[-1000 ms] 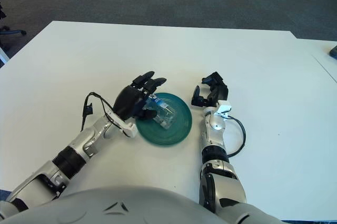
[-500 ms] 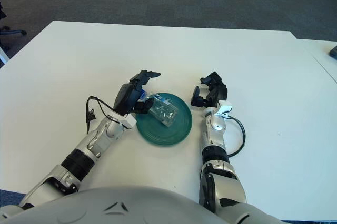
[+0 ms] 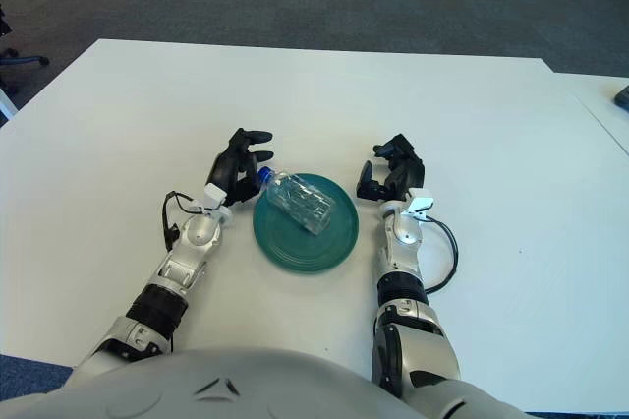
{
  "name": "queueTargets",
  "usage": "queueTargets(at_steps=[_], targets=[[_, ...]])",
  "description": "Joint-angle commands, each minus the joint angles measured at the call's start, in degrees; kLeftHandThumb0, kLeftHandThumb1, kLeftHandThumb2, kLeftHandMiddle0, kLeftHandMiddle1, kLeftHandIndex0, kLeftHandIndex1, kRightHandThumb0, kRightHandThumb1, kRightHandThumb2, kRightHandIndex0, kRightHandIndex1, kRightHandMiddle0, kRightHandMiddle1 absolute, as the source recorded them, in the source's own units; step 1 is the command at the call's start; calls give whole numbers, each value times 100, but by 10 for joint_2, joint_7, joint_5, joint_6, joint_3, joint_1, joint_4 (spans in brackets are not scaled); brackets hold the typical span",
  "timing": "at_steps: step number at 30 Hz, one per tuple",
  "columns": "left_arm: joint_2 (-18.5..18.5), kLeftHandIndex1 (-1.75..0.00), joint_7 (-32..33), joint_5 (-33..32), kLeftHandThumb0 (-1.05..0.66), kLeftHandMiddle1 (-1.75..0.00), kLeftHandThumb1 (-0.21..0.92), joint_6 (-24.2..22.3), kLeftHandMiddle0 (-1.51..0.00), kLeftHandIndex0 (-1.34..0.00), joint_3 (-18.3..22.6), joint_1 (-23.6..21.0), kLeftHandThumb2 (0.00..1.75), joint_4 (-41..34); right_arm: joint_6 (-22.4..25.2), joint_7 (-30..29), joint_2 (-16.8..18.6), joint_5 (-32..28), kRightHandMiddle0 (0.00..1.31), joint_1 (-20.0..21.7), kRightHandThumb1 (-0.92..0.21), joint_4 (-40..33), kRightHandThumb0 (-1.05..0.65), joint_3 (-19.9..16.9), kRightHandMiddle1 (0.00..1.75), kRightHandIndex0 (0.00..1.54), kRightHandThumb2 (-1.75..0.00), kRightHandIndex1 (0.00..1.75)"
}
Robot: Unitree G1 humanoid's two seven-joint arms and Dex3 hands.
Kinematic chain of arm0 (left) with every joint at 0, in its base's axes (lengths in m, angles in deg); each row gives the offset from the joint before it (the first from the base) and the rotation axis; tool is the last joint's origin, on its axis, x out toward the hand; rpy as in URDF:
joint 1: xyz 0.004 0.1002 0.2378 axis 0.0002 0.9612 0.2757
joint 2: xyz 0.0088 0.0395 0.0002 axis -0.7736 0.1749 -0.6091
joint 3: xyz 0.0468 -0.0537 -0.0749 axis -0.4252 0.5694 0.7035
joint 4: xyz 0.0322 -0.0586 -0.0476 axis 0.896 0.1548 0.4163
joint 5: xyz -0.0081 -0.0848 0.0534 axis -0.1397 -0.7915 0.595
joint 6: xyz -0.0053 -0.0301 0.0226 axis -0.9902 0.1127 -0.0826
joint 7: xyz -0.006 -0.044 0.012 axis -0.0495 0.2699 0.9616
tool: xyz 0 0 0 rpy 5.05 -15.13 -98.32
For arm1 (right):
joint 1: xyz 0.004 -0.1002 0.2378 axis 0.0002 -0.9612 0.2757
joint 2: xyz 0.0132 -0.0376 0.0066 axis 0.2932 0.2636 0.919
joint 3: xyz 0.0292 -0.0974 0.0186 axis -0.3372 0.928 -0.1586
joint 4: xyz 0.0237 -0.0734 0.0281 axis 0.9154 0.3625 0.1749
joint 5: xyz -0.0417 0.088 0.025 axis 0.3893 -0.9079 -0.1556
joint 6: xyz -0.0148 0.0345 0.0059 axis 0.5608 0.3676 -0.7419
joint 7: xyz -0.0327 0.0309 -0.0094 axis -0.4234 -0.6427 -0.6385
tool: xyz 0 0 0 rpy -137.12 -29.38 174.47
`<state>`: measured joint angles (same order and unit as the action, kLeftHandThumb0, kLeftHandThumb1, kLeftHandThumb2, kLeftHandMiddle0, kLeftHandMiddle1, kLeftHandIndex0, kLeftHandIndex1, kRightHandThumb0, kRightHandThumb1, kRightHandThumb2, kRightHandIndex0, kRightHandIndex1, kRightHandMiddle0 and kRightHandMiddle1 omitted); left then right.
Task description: Put the bottle into the plate.
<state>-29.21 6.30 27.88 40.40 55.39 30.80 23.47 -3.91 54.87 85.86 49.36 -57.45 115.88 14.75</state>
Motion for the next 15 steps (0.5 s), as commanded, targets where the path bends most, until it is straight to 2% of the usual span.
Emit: queueTargets(at_steps=[1,6,10,15], targets=[[-15,-114,-34,-42,-67,-78,92,-3,-62,-35,42,0,91,13,19,1,21,-16,81,-51,15,57,0,-7,175,98,-175,149],[-15,-114,-36,-52,-67,-78,92,-12,-60,-35,71,5,90,13,21,9,17,-21,81,-47,15,63,0,-14,175,98,-175,149],[-9,-114,1,-27,-66,-79,92,-19,-59,-34,87,0,88,24,21,16,12,-24,80,-45,15,71,0,-18,175,98,-175,149],[-3,-114,17,-14,-62,-80,92,-10,-60,-36,94,-9,85,50,22,18,8,-22,80,-43,15,75,0,-21,175,98,-174,149]])
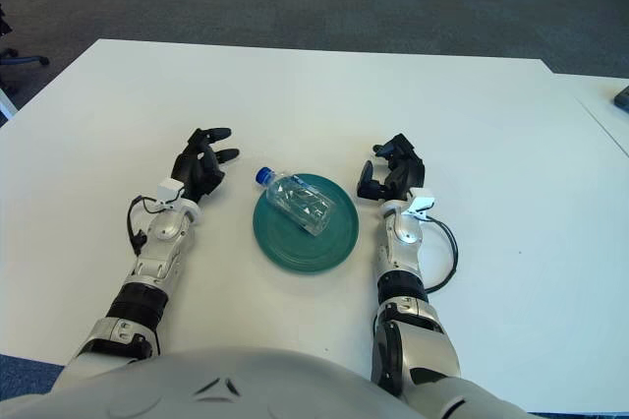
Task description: Put the bottle into the plate.
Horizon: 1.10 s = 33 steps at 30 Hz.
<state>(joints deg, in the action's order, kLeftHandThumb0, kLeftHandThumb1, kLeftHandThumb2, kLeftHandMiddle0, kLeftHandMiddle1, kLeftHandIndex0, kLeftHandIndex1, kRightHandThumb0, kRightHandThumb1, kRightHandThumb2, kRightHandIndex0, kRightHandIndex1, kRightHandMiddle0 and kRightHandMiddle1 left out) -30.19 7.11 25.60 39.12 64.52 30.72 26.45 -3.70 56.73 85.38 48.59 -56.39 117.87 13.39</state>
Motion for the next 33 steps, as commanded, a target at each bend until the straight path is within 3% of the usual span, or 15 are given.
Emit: queueTargets(at_steps=[1,18,26,33], targets=[[7,-114,8,9,-61,-81,92,7,-61,-37,4,-9,84,25,20,-1,12,-14,80,-54,15,57,0,-9,175,98,-174,149],[11,-115,14,33,-53,-84,88,33,-62,-44,10,-12,76,72,23,8,1,-22,80,-50,14,64,0,-19,175,98,-174,150],[1,-113,44,67,-62,-85,91,68,-61,-42,9,-32,66,184,24,6,-7,-19,79,-49,13,64,0,-19,175,97,-173,150],[4,-113,58,77,-65,-83,92,73,-60,-42,8,-44,70,206,24,10,-9,-19,79,-51,13,60,0,-17,175,97,-172,150]])
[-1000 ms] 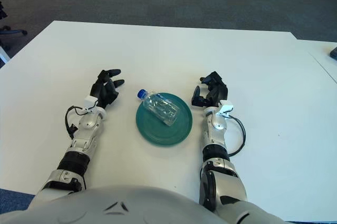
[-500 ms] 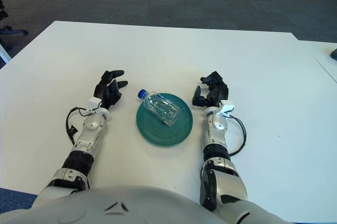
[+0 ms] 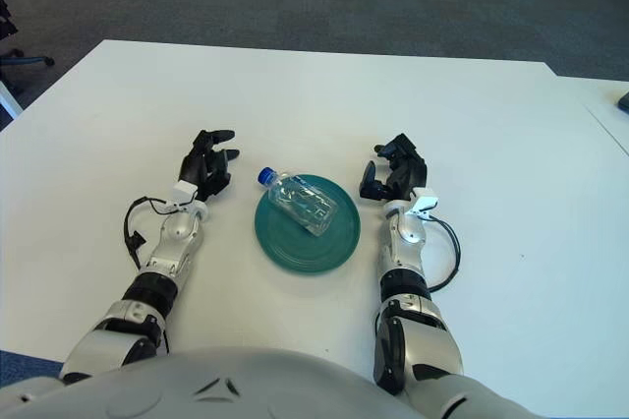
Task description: Put the bottle into the plate.
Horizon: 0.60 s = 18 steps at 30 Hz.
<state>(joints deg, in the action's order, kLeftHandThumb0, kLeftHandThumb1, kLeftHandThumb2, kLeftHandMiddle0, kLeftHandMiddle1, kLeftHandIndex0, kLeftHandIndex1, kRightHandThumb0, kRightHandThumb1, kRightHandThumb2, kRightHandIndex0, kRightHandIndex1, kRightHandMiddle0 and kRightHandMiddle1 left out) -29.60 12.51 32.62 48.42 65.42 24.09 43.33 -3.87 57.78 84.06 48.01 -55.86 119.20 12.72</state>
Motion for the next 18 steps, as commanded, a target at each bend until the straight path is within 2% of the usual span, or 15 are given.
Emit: queueTargets(at_steps=[1,9,11,12,13,14,15,17,18], targets=[[-2,-113,5,7,-66,-83,92,-20,-60,-42,-1,21,71,39,26,0,4,-14,79,-57,13,46,0,-11,175,97,-172,149],[-1,-111,8,9,-68,-81,92,-23,-59,-40,-1,23,78,49,23,19,9,-25,78,-67,10,27,-1,-11,175,94,-170,151],[0,-111,10,8,-68,-81,92,-24,-59,-39,0,24,80,50,23,26,9,-25,75,-72,6,18,-1,-7,175,88,-167,156],[1,-110,12,8,-68,-80,92,-23,-59,-38,1,26,81,50,23,28,9,-25,69,-74,-2,15,-1,-5,174,80,-161,163],[2,-110,14,7,-67,-80,92,-23,-59,-38,2,27,81,49,23,29,6,-20,67,-77,-4,14,-1,-1,174,77,-159,165],[3,-110,16,7,-67,-80,92,-23,-59,-37,2,28,82,48,23,29,5,-16,56,-78,-25,12,-1,2,171,65,-133,162],[4,-109,18,6,-66,-80,92,-24,-59,-37,3,29,83,48,24,28,3,-12,48,-79,-40,11,-1,5,168,56,-114,159],[5,-109,21,5,-66,-80,92,-22,-59,-37,5,31,83,46,22,27,0,-5,39,-81,-60,11,-1,10,165,46,-85,155],[6,-109,23,4,-65,-80,92,-20,-59,-36,6,32,84,45,21,26,-2,-1,33,-81,-72,11,-13,13,168,38,-73,139]])
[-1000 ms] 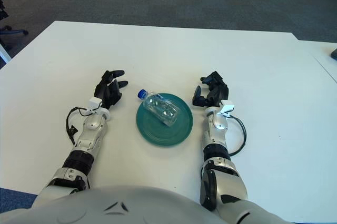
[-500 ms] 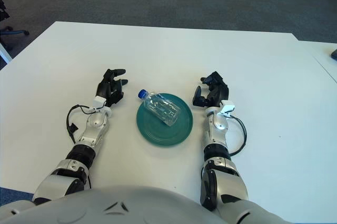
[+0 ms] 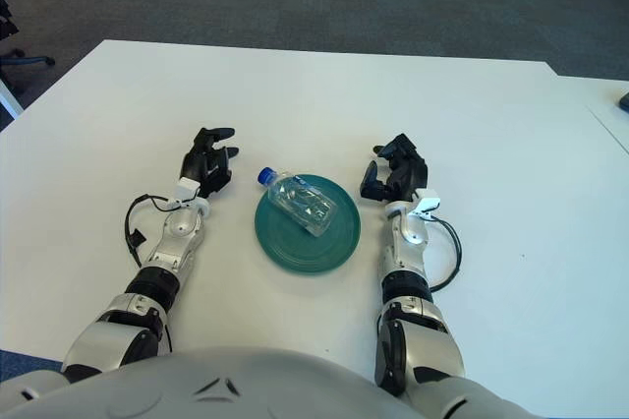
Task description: Put the bottle into the plate.
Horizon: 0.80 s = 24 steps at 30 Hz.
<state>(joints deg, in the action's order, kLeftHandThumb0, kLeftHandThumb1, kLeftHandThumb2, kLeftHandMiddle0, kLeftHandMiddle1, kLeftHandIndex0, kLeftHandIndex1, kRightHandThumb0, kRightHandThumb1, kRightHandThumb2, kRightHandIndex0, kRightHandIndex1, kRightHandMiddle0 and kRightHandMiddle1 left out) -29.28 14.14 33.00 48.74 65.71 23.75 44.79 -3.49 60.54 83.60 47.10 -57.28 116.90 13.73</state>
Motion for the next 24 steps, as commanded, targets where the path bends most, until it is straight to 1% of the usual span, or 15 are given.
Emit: queueTargets(at_steps=[1,2,3,4,5,6,7,13,14,18,24], targets=[[4,-109,6,-3,-65,-80,92,-18,-59,-36,5,36,84,30,13,-1,0,14,31,-68,-76,34,-18,7,169,35,-68,133],[5,-109,5,-5,-64,-80,92,-14,-59,-36,6,37,84,30,10,-1,-1,18,24,-69,-82,34,-38,10,153,30,-68,116],[5,-109,1,-11,-63,-80,92,-8,-60,-36,9,37,84,31,7,1,-4,21,21,-73,-85,28,-50,14,141,27,-67,104],[6,-109,-3,-15,-62,-80,92,-3,-60,-36,11,38,84,32,4,3,-5,24,16,-76,-88,23,-59,16,130,25,-69,91],[5,-109,-9,-21,-62,-80,92,4,-60,-37,14,39,84,32,4,8,-8,24,14,-85,-89,8,-62,18,126,25,-69,86],[5,-110,-13,-25,-61,-80,92,8,-60,-37,16,39,84,33,4,11,-10,24,9,-92,-90,-4,-67,20,119,24,-71,75],[4,-110,-17,-29,-60,-80,92,13,-60,-37,18,40,84,32,5,16,-12,24,5,-102,-91,-19,-71,22,114,23,-73,68],[3,-111,-34,-49,-59,-80,92,33,-60,-36,29,49,80,28,-7,30,-15,27,0,-126,-92,-54,-75,33,90,23,-77,41],[4,-111,-37,-52,-59,-80,92,36,-60,-36,31,50,80,28,-9,30,-15,28,0,-129,-92,-59,-75,35,90,23,-77,41],[5,-114,-49,-66,-60,-83,92,43,-62,-38,37,60,73,17,-15,26,-12,34,0,-144,-92,-84,-76,40,84,24,-78,27],[11,-115,-63,-79,-60,-86,92,47,-64,-40,40,79,67,-12,-16,20,-10,43,0,-168,-92,-121,-78,48,84,25,-80,21]])
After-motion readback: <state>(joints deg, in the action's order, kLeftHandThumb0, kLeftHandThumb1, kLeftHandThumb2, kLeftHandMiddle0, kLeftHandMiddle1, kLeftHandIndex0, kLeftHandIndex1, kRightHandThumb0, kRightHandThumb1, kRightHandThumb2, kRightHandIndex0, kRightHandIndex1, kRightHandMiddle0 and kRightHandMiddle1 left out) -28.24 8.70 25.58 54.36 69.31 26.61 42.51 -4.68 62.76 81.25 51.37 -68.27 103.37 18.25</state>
